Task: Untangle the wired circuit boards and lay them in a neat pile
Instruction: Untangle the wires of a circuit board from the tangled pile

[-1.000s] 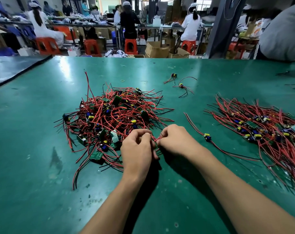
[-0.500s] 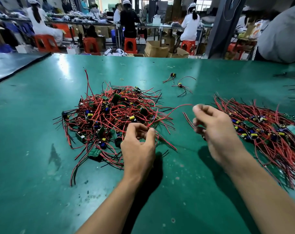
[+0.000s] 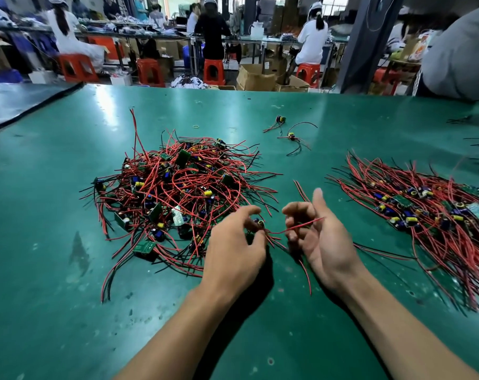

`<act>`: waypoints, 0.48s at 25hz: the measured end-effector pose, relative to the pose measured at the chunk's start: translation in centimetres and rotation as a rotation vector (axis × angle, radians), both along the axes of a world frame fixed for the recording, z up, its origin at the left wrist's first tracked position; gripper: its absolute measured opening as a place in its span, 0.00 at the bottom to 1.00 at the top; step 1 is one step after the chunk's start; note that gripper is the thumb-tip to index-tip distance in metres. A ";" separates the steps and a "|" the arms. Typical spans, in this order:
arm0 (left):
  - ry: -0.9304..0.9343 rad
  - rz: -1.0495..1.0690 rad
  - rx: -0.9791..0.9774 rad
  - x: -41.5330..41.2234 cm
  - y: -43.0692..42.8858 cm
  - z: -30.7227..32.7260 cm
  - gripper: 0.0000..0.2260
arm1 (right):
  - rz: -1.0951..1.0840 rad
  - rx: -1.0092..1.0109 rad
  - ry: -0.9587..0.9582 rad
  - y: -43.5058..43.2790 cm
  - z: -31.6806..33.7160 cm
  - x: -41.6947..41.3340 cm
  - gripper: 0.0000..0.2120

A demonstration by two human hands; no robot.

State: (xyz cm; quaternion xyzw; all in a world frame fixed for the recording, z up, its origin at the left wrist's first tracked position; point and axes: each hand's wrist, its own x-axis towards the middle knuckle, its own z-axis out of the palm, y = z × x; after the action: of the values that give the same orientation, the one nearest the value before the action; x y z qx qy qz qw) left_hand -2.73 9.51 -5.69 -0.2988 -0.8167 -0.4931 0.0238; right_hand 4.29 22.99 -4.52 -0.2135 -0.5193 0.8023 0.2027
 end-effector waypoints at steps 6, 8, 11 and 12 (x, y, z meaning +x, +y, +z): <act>-0.131 0.183 0.133 -0.3 0.2 0.2 0.10 | 0.123 1.208 -0.246 0.4 -1.8 0.6 0.14; -0.162 0.188 0.146 -0.2 0.2 0.2 0.09 | 0.059 1.256 -0.200 -0.1 -1.9 0.6 0.10; -0.179 0.187 0.176 -0.4 0.0 0.2 0.08 | -0.074 0.884 -0.136 0.3 -1.7 0.5 0.05; -0.192 0.178 0.182 -0.4 -0.1 0.2 0.08 | -0.105 0.663 -0.107 0.6 -1.5 0.4 0.06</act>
State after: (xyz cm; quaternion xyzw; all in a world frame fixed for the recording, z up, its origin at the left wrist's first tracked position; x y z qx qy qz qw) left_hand -3.15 9.43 -5.46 -0.1734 -0.7903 -0.5875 0.0162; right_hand 4.67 23.55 -6.04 -0.2042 -0.7502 0.5658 0.2747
